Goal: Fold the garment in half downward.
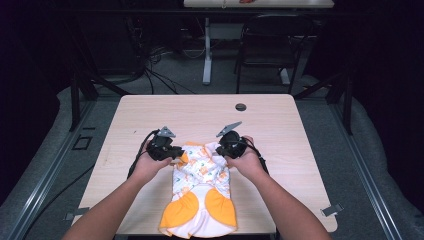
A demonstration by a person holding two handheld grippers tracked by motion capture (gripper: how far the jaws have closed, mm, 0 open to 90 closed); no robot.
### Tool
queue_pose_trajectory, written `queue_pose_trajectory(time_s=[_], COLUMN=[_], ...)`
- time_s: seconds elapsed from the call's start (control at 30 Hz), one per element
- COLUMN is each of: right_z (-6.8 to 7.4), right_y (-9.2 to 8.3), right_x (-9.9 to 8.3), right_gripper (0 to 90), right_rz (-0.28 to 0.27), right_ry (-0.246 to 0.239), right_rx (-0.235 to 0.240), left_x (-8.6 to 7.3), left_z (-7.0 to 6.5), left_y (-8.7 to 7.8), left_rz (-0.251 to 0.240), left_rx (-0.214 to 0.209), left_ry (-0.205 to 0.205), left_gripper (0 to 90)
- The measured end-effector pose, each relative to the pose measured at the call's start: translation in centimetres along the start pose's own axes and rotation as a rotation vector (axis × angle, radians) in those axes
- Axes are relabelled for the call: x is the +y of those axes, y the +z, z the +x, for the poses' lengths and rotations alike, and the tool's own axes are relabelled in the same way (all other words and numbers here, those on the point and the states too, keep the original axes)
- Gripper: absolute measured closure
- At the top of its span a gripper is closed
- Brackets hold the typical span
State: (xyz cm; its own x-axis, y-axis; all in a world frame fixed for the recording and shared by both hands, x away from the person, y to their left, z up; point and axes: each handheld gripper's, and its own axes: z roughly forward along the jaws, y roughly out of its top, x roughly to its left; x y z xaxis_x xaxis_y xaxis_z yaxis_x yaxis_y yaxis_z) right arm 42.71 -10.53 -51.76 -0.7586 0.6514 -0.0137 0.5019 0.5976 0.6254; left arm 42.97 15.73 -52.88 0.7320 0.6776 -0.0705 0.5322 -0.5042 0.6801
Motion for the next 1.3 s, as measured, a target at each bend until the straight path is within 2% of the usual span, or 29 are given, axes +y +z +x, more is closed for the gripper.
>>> queue_pose_trajectory(time_s=[0.17, 0.23, 0.37, 0.4, 0.57, 0.7, 0.73, 0.77, 0.8, 0.87, 0.97, 1.0, 1.03, 1.07, 1.13, 1.17, 1.23, 1.3], right_z=[-1.0, -1.5, -2.3, -2.7, -3.1, -3.0, -2.8, -2.8, -3.0, -3.0, -3.1, -2.9, -3.0, -3.0, -3.2, -3.2, -3.3, -3.4], right_y=[1.3, 1.8, 2.7, 3.1, 3.8, 4.6, 4.9, 5.1, 5.1, 5.5, 5.5, 5.7, 5.6, 5.6, 5.5, 5.6, 5.6, 5.5], right_x=[0.9, 1.0, 0.9, 0.8, 0.6, 0.4, 0.3, 0.2, 0.2, -0.1, -0.3, -0.4, -0.3, -0.3, -0.4, -0.4, -0.6, -0.6], right_gripper=[82.2, 80.4, 75.2, 72.1, 68.9, 65.2, 64.7, 64.1, 63.4, 62.9, 62.3, 62.5, 63.4, 63.9, 63.9, 63.9, 64.7, 65.8], right_rz=[0.005, -0.005, 0.006, -0.001, 0.028, 0.059, 0.042, 0.048, 0.081, 0.086, 0.072, 0.048, 0.070, 0.070, 0.077, 0.063, 0.056, 0.060], right_ry=[0.022, 0.056, 0.080, 0.106, 0.128, 0.123, 0.144, 0.145, 0.129, 0.145, 0.153, 0.164, 0.144, 0.148, 0.162, 0.182, 0.189, 0.187], right_rx=[-0.032, -0.027, -0.066, -0.069, -0.065, -0.076, -0.078, -0.080, -0.078, -0.078, -0.075, -0.084, -0.081, -0.077, -0.066, -0.059, -0.053, -0.046], left_x=[0.5, 0.5, 0.3, 0.3, -0.1, -0.4, -0.5, -0.6, -0.7, -0.7, -0.9, -0.9, -1.0, -1.0, -1.1, -1.1, -1.1, -1.1], left_z=[0.7, 1.0, 1.6, 1.7, 2.4, 2.5, 2.5, 2.6, 2.5, 2.5, 2.4, 2.4, 2.5, 2.5, 2.6, 2.5, 2.4, 2.3], left_y=[1.2, 1.7, 2.4, 2.5, 2.9, 3.3, 3.4, 3.5, 3.6, 3.8, 4.1, 4.2, 4.2, 4.3, 4.2, 4.3, 4.3, 4.3], left_rz=[0.001, 0.008, 0.019, 0.018, 0.030, 0.038, 0.041, 0.043, 0.045, 0.048, 0.056, 0.058, 0.062, 0.062, 0.057, 0.057, 0.060, 0.054], left_rx=[0.021, 0.030, 0.055, 0.060, 0.084, 0.081, 0.077, 0.074, 0.075, 0.083, 0.094, 0.097, 0.092, 0.091, 0.085, 0.087, 0.090, 0.064], left_ry=[-0.039, -0.053, -0.081, -0.086, -0.119, -0.127, -0.128, -0.122, -0.124, -0.122, -0.114, -0.112, -0.117, -0.120, -0.122, -0.120, -0.106, -0.110], left_gripper=[75.1, 72.5, 66.2, 64.1, 60.2, 59.1, 59.1, 59.9, 61.4, 60.9, 58.1, 56.1, 55.2, 55.2, 54.6, 54.6, 55.8, 63.4])
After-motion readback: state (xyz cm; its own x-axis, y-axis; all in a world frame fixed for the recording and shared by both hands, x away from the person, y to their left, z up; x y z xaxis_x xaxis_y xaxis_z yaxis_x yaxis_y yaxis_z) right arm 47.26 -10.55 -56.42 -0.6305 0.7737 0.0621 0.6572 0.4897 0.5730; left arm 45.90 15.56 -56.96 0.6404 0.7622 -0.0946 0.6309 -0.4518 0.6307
